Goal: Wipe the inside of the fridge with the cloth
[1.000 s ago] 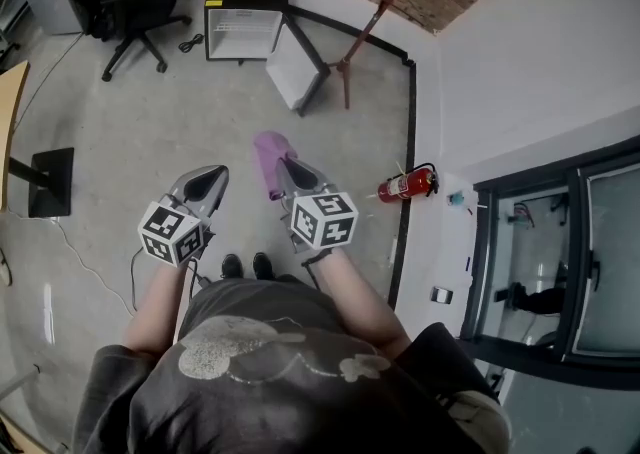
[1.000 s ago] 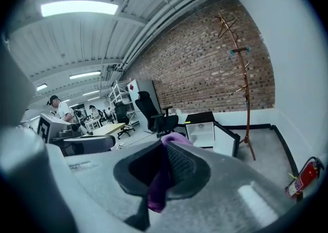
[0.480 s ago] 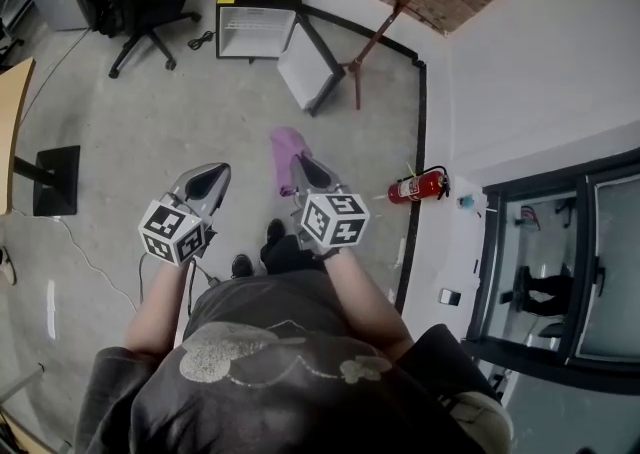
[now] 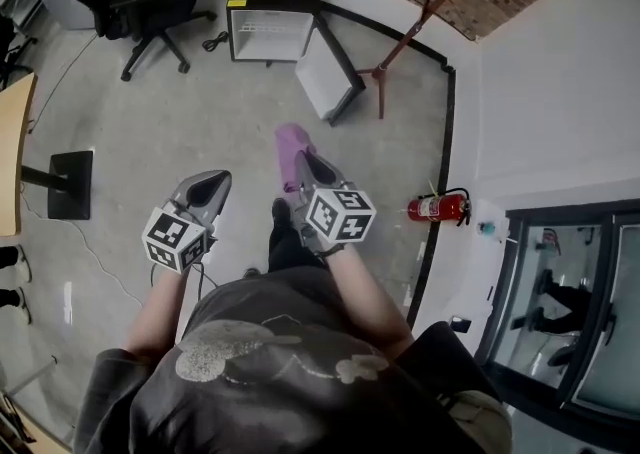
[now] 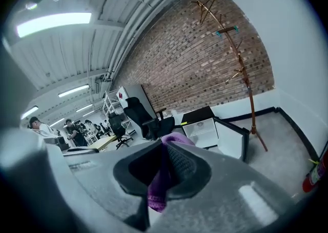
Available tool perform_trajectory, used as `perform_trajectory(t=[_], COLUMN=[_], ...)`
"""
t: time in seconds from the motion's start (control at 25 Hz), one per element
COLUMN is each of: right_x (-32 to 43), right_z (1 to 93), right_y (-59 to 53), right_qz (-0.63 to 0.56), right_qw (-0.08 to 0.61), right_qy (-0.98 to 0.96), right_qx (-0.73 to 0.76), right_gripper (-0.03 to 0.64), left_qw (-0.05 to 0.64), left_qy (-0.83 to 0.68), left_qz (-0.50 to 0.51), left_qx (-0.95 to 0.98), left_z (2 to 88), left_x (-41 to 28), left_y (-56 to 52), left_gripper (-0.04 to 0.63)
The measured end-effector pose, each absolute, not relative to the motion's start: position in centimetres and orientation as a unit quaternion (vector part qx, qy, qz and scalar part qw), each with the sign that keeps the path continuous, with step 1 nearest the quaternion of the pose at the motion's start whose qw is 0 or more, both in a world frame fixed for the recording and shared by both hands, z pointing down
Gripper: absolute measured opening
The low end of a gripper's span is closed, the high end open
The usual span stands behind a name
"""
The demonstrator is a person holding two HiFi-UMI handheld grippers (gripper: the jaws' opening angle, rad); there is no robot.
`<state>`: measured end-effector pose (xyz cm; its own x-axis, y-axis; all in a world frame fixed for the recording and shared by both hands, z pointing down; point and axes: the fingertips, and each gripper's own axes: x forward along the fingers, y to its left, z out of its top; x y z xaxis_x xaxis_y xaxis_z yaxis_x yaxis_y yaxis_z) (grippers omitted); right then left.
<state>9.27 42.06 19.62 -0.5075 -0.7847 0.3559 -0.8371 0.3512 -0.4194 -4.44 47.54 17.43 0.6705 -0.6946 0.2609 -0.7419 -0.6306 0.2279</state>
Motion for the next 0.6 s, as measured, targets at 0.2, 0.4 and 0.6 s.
perform_trajectory(t=[0.2,0.4,0.6], right_x=[11.3,12.7,13.7], right_z=[20.1,20.8,21.8], right_y=[34.2,28.1,23.4], right_qz=[0.28,0.279,0.291], right_qw=[0.066,0.087,0.094], right_qy=[-0.825,-0.833,-0.833], right_qx=[0.486,0.471,0.462], right_gripper=[0.012,0.012,0.012], left_qw=[0.15,0.164,0.179], left_qy=[-0.401,-0.416,-0.448], left_qz=[0.066,0.057,0.053], left_qx=[0.901,0.893,0.874], left_z=[15.8,14.9,15.7], left_x=[-1.9,0.0,-1.3], left_y=[38.6,31.7,27.1], left_gripper=[0.018,0.018,0.017])
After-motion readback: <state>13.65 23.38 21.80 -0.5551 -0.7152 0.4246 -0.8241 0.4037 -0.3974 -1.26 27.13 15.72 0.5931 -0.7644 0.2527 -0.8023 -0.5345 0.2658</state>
